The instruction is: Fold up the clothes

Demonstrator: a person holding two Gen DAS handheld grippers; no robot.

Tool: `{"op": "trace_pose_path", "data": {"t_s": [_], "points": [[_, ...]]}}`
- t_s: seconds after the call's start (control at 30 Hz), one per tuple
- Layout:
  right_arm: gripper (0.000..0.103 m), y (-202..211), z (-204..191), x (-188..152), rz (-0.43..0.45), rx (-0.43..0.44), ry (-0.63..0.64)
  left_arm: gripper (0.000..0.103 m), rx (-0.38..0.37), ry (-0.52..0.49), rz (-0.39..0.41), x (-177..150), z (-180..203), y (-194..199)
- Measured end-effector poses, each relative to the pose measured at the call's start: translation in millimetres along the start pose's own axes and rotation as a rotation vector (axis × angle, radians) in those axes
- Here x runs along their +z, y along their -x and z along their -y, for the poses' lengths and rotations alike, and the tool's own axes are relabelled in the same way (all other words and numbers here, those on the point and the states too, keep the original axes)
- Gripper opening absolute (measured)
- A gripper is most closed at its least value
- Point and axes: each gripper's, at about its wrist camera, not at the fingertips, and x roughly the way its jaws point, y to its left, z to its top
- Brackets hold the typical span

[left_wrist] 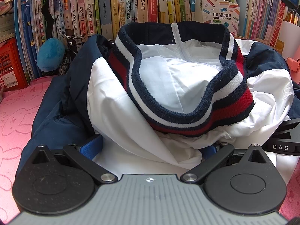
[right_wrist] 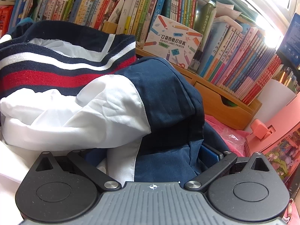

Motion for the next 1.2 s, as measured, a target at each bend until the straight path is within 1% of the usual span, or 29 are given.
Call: {"op": "trace_pose_path", "data": {"t_s": [0.53,0.93,1.07,1.2], "points": [[0.103,-1.5,2.5,-0.8,-0.007,0.012,-0.018,0.103,-0.001,0.002,0.0,0.2,1.9,-0.8],[0.103,-5.3,9.4,-2.7,-0.021,0.045,-0.052,0.103,-0.001,0.002,0.0,0.4,1.2,-1.1],[0.103,-4.0,6.3,-2.6,-0.013,0.025,-0.031,0.103,-0.002,0.002,0.001,0.3,0.5,-1.1],[0.103,0.1,-2.6,0.2,-0.041,-0.035,-0.031,0.103,-0.004,0.002,0.002,-0.4,0.1,-1.3]]}}
